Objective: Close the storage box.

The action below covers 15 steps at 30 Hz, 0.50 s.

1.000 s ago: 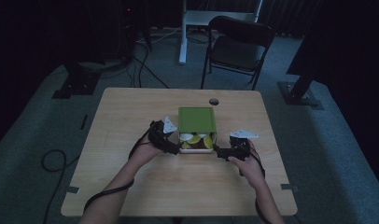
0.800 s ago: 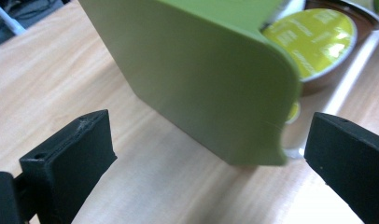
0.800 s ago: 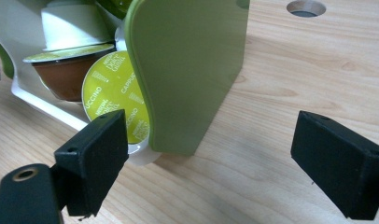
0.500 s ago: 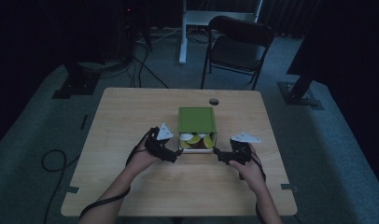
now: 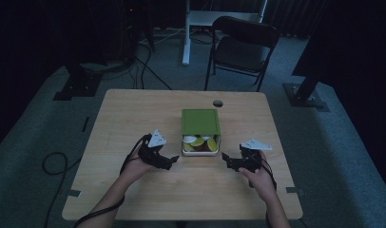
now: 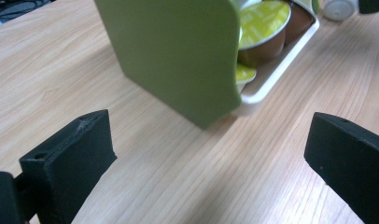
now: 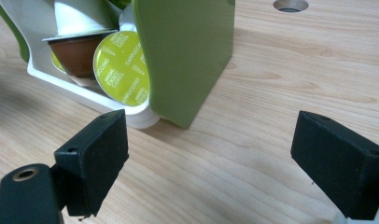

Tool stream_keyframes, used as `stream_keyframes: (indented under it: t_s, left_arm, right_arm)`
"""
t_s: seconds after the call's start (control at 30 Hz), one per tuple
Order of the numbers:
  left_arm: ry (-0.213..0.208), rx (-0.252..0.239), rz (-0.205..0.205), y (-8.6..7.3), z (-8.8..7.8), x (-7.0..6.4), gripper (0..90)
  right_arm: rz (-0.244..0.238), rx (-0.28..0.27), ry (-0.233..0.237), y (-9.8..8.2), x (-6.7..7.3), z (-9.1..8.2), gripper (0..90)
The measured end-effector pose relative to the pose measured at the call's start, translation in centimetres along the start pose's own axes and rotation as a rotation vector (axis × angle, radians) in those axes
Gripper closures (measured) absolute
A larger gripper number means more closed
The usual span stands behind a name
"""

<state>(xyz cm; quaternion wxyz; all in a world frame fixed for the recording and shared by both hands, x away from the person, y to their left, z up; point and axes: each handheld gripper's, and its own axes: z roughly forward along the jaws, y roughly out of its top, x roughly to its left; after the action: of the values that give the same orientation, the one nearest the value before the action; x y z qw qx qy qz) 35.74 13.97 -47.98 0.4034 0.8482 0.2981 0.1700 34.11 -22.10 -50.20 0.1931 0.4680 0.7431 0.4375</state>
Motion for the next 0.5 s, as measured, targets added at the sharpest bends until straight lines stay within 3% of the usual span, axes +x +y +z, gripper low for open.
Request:
stream_keyframes:
  t_s: [0.5]
  left_arm:
    - [0.029,0.022,-0.041,-2.9,-1.5,1.3,1.3]
  right_arm:
    - [0.016,0.006,-0.044,-1.9,-1.2,-1.9,10.7]
